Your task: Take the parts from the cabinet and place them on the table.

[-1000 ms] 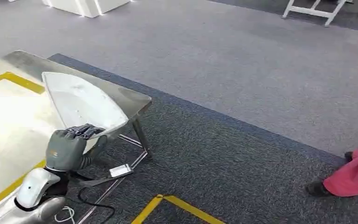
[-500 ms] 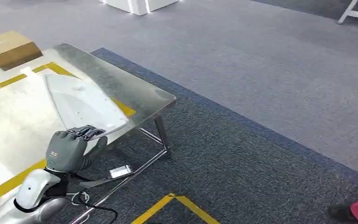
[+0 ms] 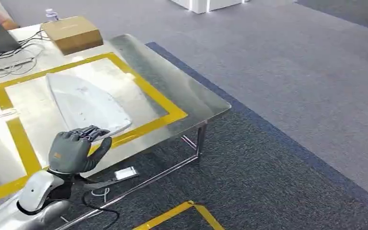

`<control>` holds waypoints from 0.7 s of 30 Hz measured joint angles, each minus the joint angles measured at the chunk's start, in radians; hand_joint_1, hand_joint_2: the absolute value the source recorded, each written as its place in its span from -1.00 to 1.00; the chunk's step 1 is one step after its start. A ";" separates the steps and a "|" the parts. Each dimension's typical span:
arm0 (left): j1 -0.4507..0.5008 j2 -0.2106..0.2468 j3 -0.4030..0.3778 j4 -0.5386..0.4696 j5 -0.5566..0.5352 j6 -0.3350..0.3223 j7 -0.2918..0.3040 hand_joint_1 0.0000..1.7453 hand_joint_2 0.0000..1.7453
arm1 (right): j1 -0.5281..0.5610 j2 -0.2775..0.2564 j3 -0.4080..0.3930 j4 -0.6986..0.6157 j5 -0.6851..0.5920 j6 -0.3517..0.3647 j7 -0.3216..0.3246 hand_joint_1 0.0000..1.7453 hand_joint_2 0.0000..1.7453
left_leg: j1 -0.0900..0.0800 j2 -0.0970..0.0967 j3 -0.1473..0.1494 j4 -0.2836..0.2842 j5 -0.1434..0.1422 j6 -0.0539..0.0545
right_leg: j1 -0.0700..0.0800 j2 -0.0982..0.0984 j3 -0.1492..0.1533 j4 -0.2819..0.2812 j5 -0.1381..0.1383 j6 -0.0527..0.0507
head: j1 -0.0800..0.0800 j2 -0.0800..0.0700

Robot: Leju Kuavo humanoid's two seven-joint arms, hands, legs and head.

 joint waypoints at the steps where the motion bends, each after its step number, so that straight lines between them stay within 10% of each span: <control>1: 0.000 0.000 -0.001 0.000 0.000 0.000 0.000 1.00 1.00 | 0.002 0.000 0.000 0.000 0.000 0.000 0.005 -1.00 -1.00 | 0.000 -0.014 0.001 0.000 0.000 0.000 | 0.000 0.000 -0.014 0.008 0.015 0.000 | 0.000 0.000; 4: 0.001 0.000 0.000 0.000 0.000 0.001 0.000 1.00 1.00 | 0.002 0.000 0.002 0.000 0.000 0.000 0.010 -1.00 -1.00 | 0.001 -0.058 0.007 0.002 -0.003 -0.003 | -0.004 0.023 0.058 -0.195 0.158 -0.005 | 0.001 0.000; 6: 0.001 0.000 0.000 0.000 0.001 0.004 0.000 1.00 1.00 | 0.005 -0.002 0.003 0.001 0.000 0.000 0.010 -1.00 -1.00 | -0.004 -0.080 -0.002 0.012 -0.008 -0.014 | -0.017 0.106 0.101 -0.295 0.168 -0.010 | 0.001 0.000; 10: 0.010 0.001 0.001 0.001 0.001 0.002 0.002 1.00 1.00 | 0.004 -0.002 0.006 0.004 0.006 0.001 0.021 -1.00 -1.00 | 0.008 -0.132 -0.016 0.008 0.002 -0.039 | -0.014 0.057 0.114 -0.303 0.170 -0.034 | 0.000 0.000; 13: 0.001 0.002 0.001 0.000 0.001 -0.003 0.013 1.00 1.00 | 0.003 -0.002 0.007 -0.004 0.010 -0.006 0.021 -1.00 -1.00 | 0.003 -0.002 -0.067 0.125 -0.075 -0.055 | -0.011 0.013 0.125 -0.309 0.167 -0.047 | -0.015 0.000; 16: 0.005 0.000 0.000 0.000 0.001 -0.006 0.018 1.00 1.00 | 0.009 -0.002 0.007 -0.006 0.010 -0.007 0.021 -1.00 -1.00 | 0.010 0.022 -0.156 0.300 -0.131 -0.063 | -0.007 -0.034 0.129 -0.308 0.160 -0.053 | -0.015 0.000; 19: 0.006 0.000 0.000 0.000 0.001 -0.005 0.020 1.00 1.00 | 0.009 -0.003 0.008 -0.009 0.010 -0.008 0.021 -1.00 -1.00 | 0.009 0.040 -0.076 0.147 -0.021 -0.055 | -0.005 -0.075 0.143 -0.308 0.150 -0.048 | -0.015 0.000; 21: 0.004 0.001 0.002 0.000 0.001 -0.004 0.020 1.00 1.00 | 0.009 -0.003 0.008 -0.013 0.010 -0.007 0.021 -1.00 -1.00 | -0.011 0.122 -0.010 0.026 0.001 -0.040 | 0.004 -0.096 0.155 -0.307 0.139 -0.039 | -0.014 0.000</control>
